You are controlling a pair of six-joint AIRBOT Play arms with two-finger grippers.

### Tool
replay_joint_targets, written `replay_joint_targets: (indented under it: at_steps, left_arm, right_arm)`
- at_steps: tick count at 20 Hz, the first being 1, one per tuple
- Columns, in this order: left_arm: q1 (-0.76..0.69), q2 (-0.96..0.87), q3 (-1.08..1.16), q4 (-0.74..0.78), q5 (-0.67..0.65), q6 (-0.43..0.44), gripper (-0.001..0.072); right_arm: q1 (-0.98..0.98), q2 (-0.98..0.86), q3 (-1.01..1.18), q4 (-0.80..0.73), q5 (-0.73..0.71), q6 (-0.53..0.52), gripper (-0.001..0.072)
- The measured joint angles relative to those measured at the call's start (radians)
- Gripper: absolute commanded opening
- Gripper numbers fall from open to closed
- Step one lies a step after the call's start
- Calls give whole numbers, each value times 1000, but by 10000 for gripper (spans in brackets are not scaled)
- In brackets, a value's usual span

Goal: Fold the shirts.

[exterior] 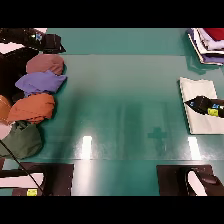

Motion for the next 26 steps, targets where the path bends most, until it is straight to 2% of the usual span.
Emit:
replay_joint_targets:
  at_steps: [15,16,17,18,19,23,26]
  left_arm:
    - [0,0,0,-3,5,-1,28]
    - [0,0,0,-2,15,-1,161]
    - [0,0,0,10,31,-1,500]
    - [0,0,0,37,50,-1,694]
    - [0,-1,0,76,72,-3,674]
    - [19,-39,0,281,177,-53,674]
    - [69,-122,0,375,233,-93,675]
  right_arm:
    - [4,0,0,0,-5,0,21]
    - [4,0,0,0,-6,0,21]
    - [4,0,0,0,-8,0,21]
    - [4,0,0,1,-10,0,21]
    - [4,0,0,1,-12,0,21]
    - [4,0,0,2,-30,0,21]
    - [4,0,0,2,-56,0,21]
